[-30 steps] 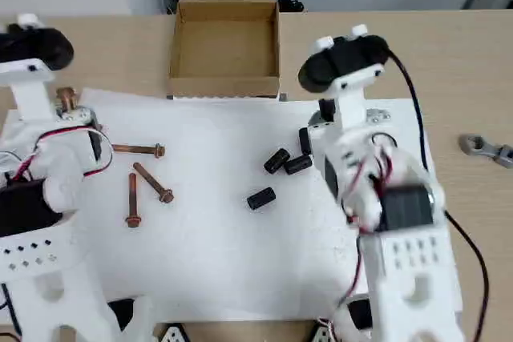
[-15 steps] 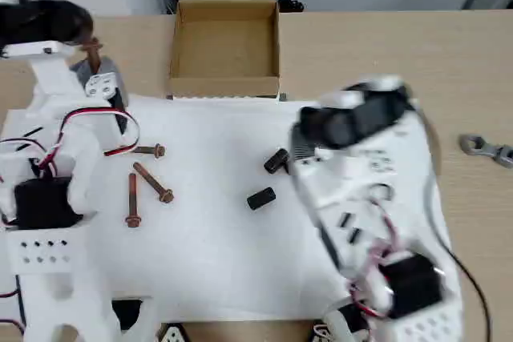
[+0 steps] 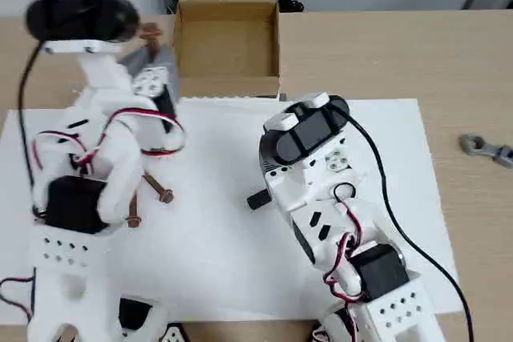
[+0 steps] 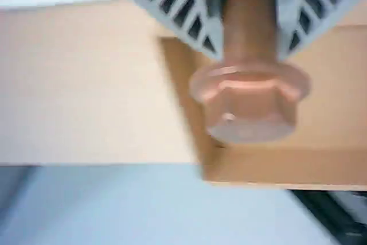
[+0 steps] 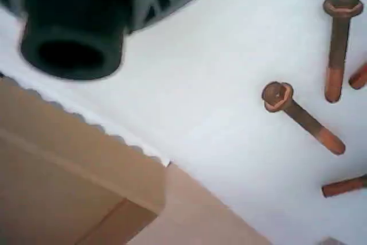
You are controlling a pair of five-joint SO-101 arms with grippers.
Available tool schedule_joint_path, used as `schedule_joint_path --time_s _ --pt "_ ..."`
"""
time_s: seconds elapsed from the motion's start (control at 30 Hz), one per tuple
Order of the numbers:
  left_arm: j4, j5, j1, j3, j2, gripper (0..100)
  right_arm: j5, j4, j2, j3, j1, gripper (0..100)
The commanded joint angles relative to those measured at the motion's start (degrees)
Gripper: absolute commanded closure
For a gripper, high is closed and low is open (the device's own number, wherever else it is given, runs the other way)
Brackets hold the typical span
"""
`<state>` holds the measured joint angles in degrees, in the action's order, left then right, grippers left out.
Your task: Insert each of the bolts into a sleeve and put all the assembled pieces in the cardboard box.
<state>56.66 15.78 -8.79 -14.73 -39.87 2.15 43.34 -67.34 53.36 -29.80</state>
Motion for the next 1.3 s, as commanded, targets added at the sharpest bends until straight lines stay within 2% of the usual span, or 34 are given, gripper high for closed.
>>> schedule_joint_path --time_s 0.0,0.13,0.27,0.4,0.67,0.87,1.03,1.27 --pt "-2.3 1.2 -2.0 0.6 -3.7 99 0.6 -4.1 -1.0 2.5 -2.1 99.5" --pt "-8.0 1.1 -3.7 -10.9 -14.2 99 0.4 -12.6 -1.5 9.9 -6.2 99.5" --pt "-10.6 1.4 -5.6 -25.9 -30.5 99 -0.4 -16.9 -1.5 14.1 -7.1 99.5" --pt "-11.1 1.5 -5.9 -34.0 -42.9 99 -3.7 -19.7 -1.5 15.6 -7.2 99.5" --pt "-17.0 6.7 -6.0 -36.5 -43.5 99 -3.5 -20.4 -1.5 14.5 -13.4 99.5" --pt "-20.2 8.6 -6.0 -38.0 -43.5 99 -3.4 -21.1 -2.9 13.7 -13.6 99.5" --pt "-26.5 8.9 -6.5 -42.9 -43.6 99 -3.4 -19.7 -8.6 14.7 -13.6 99.5" --pt "-26.7 8.6 -11.4 -43.9 -43.7 99 -3.4 -18.5 -13.0 17.6 -13.6 99.5"
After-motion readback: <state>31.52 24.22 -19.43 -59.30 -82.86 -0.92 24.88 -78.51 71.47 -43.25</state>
